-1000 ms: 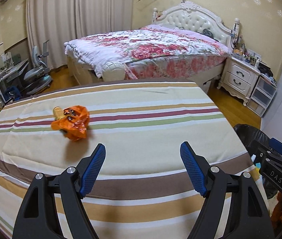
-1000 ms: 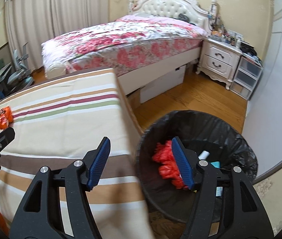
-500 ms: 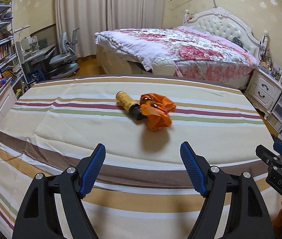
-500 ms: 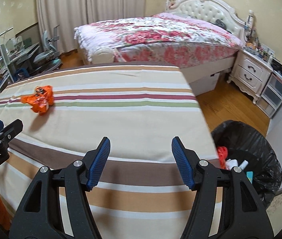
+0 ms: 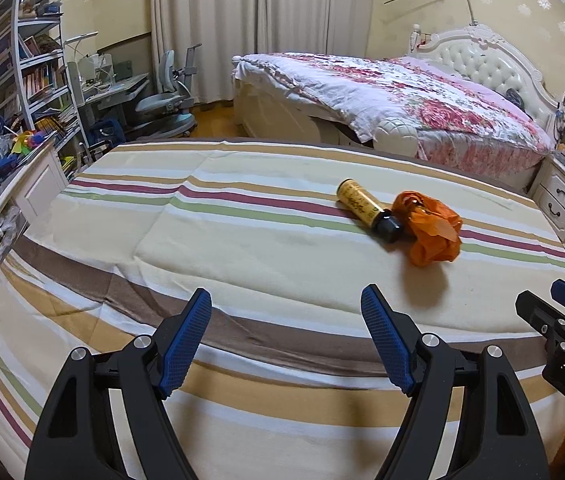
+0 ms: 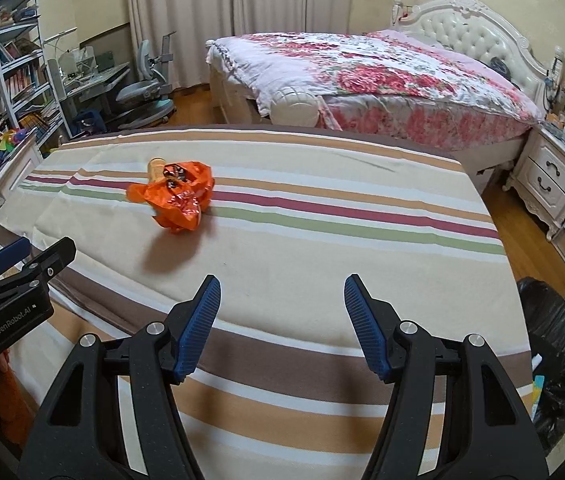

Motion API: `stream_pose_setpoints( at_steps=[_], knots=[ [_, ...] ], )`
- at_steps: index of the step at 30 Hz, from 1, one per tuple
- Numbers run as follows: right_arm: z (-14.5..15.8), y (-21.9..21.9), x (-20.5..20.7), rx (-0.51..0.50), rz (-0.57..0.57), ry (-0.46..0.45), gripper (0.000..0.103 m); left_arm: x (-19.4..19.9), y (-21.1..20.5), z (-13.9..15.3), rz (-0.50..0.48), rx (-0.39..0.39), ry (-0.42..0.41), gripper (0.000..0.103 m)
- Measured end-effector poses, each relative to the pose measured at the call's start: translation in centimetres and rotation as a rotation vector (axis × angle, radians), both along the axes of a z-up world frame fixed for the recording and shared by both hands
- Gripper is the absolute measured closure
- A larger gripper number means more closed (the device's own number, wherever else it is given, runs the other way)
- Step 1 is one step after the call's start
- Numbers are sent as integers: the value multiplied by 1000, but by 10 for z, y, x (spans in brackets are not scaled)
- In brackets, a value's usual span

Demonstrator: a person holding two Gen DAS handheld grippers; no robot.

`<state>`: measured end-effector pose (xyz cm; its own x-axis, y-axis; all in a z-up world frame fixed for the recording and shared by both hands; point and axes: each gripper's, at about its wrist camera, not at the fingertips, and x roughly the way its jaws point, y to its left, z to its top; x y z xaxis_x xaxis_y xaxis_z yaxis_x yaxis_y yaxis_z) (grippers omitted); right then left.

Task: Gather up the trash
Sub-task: 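Grasp the crumpled orange plastic bag with the right tool, then grasp the yellow can with the left tool while the right tool holds the bag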

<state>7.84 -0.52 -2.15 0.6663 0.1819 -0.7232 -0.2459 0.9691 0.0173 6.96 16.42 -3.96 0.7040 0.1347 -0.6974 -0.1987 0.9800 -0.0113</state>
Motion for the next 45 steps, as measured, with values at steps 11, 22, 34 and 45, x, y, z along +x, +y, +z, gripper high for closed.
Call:
stream_pose_setpoints(
  at_steps=[11,22,34,45],
  knots=[
    [1,47,23,38,58,22,39,1,44,-1,76,-9,4,28],
    [-1,69,51,40,47,16,39,6,61,-3,98,-38,6,28],
    [-11,75,72,30,45,47,61,12,62,-5,94,-54,11,28],
    [-12,30,71,-17,-42,16,65,23,39,-6,46,-64,16,28]
  ],
)
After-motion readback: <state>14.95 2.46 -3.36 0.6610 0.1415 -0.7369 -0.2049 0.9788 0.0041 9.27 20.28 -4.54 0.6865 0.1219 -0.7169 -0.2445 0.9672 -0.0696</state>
